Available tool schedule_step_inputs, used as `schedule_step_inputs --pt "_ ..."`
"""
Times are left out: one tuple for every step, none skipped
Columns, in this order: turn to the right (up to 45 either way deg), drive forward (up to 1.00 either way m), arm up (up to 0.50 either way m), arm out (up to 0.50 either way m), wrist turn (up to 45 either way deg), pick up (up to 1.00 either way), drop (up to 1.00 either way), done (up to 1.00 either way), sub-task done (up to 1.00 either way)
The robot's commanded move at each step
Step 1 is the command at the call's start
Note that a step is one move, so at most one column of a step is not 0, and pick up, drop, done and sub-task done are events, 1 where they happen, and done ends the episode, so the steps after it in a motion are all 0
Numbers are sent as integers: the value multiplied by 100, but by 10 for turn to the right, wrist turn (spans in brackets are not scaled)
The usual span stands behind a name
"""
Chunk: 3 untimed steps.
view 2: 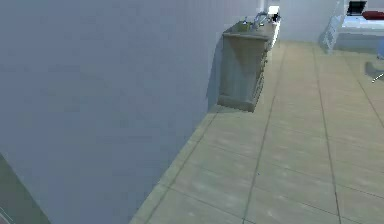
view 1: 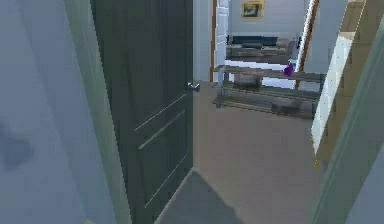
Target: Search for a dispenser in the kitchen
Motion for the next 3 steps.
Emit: schedule_step_inputs --pt "0 55 0 0 0 0 0 0 0" --pt "240 0 0 0 0 0 0 0 0" --pt "0 40 0 0 0 0 0 0 0"
